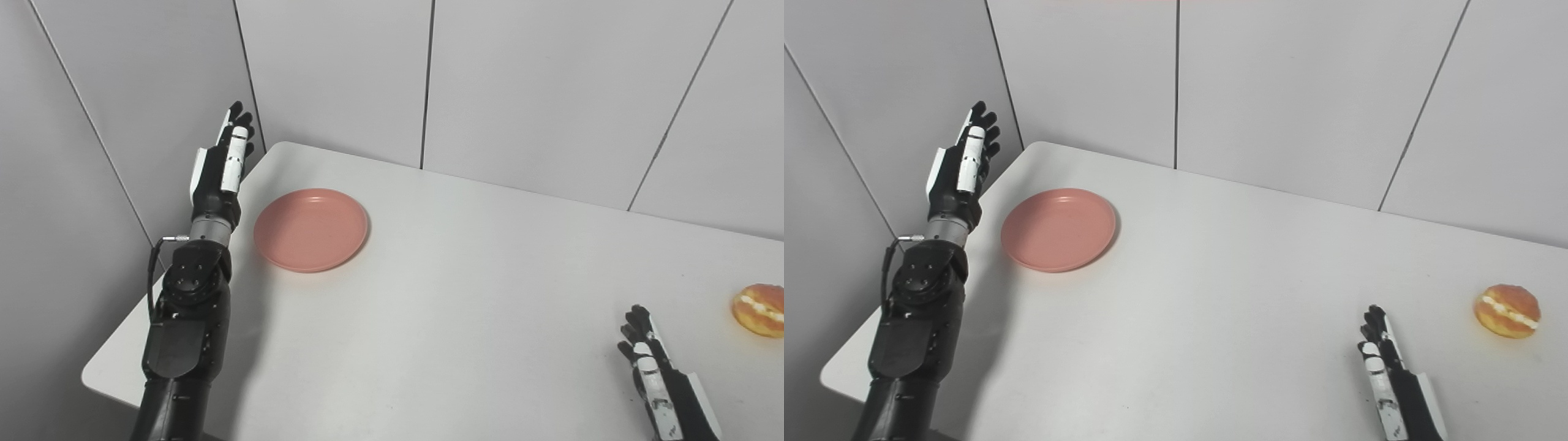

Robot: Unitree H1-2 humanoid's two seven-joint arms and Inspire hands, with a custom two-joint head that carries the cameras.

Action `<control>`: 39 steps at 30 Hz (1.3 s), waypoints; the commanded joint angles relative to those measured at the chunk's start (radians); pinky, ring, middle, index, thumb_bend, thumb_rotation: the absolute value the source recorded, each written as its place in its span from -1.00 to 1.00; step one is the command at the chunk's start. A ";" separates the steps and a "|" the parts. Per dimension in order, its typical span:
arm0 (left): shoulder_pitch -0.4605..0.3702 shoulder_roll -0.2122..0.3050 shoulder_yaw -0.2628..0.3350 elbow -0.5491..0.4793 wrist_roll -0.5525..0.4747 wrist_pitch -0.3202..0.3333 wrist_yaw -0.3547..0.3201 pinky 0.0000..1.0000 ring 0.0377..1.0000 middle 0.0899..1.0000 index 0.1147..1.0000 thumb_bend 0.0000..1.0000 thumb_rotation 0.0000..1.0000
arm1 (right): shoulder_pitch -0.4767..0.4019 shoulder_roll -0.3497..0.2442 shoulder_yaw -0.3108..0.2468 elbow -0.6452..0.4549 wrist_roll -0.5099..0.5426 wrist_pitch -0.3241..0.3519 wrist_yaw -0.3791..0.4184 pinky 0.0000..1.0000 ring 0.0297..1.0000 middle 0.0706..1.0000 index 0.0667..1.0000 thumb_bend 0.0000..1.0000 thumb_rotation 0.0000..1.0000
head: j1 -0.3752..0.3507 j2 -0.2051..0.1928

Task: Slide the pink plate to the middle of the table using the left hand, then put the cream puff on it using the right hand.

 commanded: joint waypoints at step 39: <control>-0.069 0.073 0.009 0.358 -0.123 -0.094 -0.017 0.99 0.94 0.93 0.90 -0.31 1.00 | -0.002 -0.002 -0.005 -0.019 0.023 0.037 0.003 1.00 1.00 1.00 1.00 -0.71 1.00 | -0.005 0.015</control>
